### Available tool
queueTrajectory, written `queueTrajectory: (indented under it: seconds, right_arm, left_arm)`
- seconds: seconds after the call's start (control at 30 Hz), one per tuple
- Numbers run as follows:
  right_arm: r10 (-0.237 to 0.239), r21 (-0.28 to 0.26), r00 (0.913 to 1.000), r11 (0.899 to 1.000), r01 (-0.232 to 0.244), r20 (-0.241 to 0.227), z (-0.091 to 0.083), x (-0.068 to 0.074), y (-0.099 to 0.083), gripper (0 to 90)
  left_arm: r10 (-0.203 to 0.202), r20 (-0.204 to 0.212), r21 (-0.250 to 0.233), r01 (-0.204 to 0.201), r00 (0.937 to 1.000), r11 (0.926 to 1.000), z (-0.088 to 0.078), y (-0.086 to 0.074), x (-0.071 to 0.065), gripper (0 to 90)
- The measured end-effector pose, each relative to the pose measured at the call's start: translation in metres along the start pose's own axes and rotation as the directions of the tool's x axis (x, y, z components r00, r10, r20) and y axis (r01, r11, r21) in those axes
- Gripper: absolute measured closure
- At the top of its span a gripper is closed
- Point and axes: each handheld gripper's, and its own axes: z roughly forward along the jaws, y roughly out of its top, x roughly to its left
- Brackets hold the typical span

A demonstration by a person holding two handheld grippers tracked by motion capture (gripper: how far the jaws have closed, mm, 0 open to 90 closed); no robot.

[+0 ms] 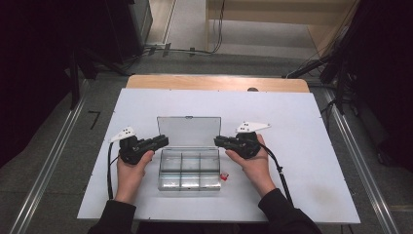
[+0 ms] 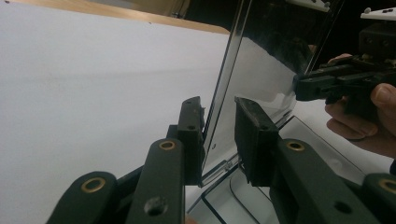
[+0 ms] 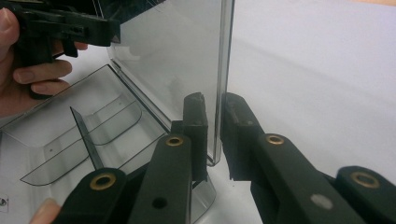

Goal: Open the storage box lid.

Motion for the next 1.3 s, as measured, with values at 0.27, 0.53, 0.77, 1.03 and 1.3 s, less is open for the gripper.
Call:
queueTrajectory:
  seconds: [0.27, 0.53, 0.77, 1.03, 1.3]
  right_arm:
    - [0.055, 0.017, 0.9984, 0.998, -0.054, -0.013, 0.001, 0.001, -0.001, 79.1]
    - [0.105, 0.035, 0.9939, 0.994, -0.104, -0.035, 0.002, 0.003, -0.004, 79.3]
    - [0.117, 0.034, 0.9919, 0.993, -0.115, -0.05, 0.004, 0.001, -0.006, 78.6]
    - [0.134, 0.031, 0.9894, 0.991, -0.132, -0.057, 0.007, -0.002, -0.008, 76.1]
    - [0.147, 0.034, 0.9874, 0.989, -0.145, -0.06, 0.011, -0.004, -0.009, 72.2]
  left_arm:
    - [-0.024, -0.002, 0.024, 0.024, 0.9997, 0.9994, -0.002, 0.0, 0.0, 75.2]
    - [-0.085, 0.011, 0.045, 0.085, 0.9963, 0.9954, -0.005, 0.0, 0.003, 76.7]
    - [-0.104, -0.001, 0.05, 0.104, 0.9945, 0.9933, -0.005, -0.001, 0.003, 77.1]
    - [-0.153, 0.024, 0.058, 0.151, 0.9879, 0.9868, -0.004, -0.003, 0.009, 78.3]
    - [-0.153, 0.001, 0.071, 0.153, 0.9882, 0.9858, -0.001, -0.004, 0.009, 76.6]
